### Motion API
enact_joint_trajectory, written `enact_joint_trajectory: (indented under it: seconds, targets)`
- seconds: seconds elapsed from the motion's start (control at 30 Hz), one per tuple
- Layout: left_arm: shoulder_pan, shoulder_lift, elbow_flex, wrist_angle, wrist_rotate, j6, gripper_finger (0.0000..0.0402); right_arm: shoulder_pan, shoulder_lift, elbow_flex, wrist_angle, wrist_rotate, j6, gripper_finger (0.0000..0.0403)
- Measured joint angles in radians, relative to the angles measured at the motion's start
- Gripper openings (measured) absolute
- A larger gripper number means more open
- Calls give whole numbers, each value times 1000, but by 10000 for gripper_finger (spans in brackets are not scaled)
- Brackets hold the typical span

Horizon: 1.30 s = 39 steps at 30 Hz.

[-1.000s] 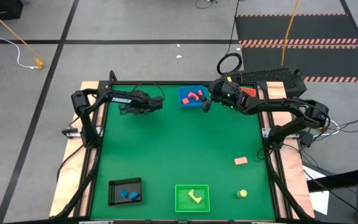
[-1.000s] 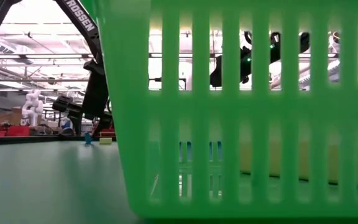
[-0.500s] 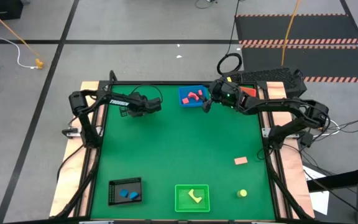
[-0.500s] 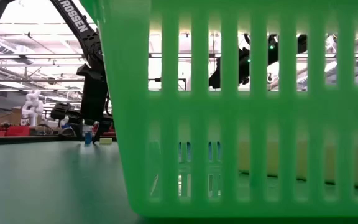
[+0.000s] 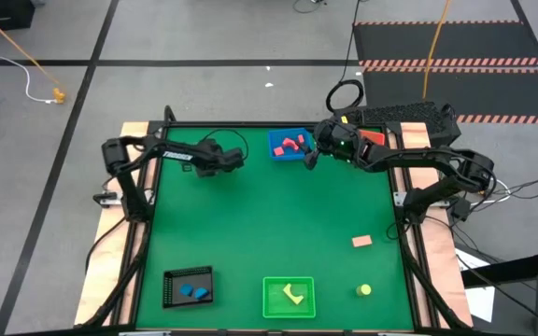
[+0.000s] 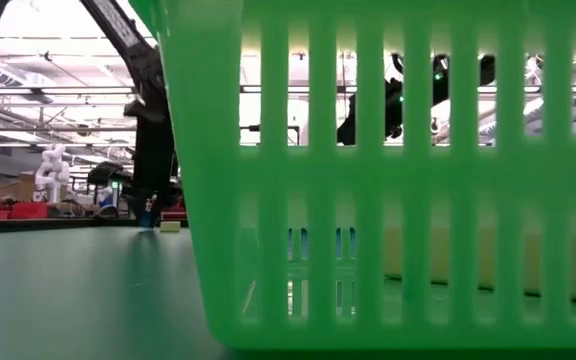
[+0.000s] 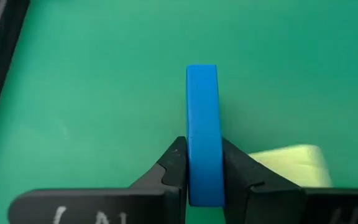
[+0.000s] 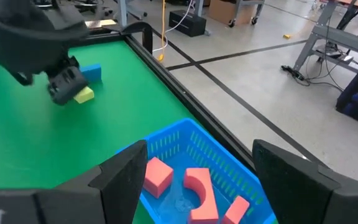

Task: Sort & place blocks by color
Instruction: Put the blue block into the black bin

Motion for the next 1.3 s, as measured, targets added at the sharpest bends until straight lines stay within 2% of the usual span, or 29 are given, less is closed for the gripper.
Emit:
enact_joint_trajectory:
  seconds: [0.2, 0.33, 0.5, 0.63, 0.8, 1.03, 1.2, 1.3]
  targets:
    - [-46, -161, 2, 35, -28, 177, 54, 48, 0, 0, 7, 0, 22, 281]
    - [-116, -265, 2, 82, 8, 314, 54, 73, 0, 0, 6, -1, 23, 281]
    - [-261, -369, 4, 146, 97, 405, 54, 94, 0, 0, 6, 0, 24, 281]
    - [-403, -418, 4, 205, 138, 417, 63, 99, 0, 0, 6, 0, 31, 281]
    - [-571, -432, 5, 231, 145, 296, 56, 97, 0, 0, 6, 3, 73, 281]
    - [-806, -432, 5, 135, 190, -44, 58, 100, 1, 0, -36, 2, 150, 281]
    - [-962, -432, 5, 71, 128, -279, 65, 100, 1, 0, -72, 2, 193, 281]
    - [-1040, -420, 5, 51, 130, -387, 59, 104, 1, 0, -73, 3, 211, 281]
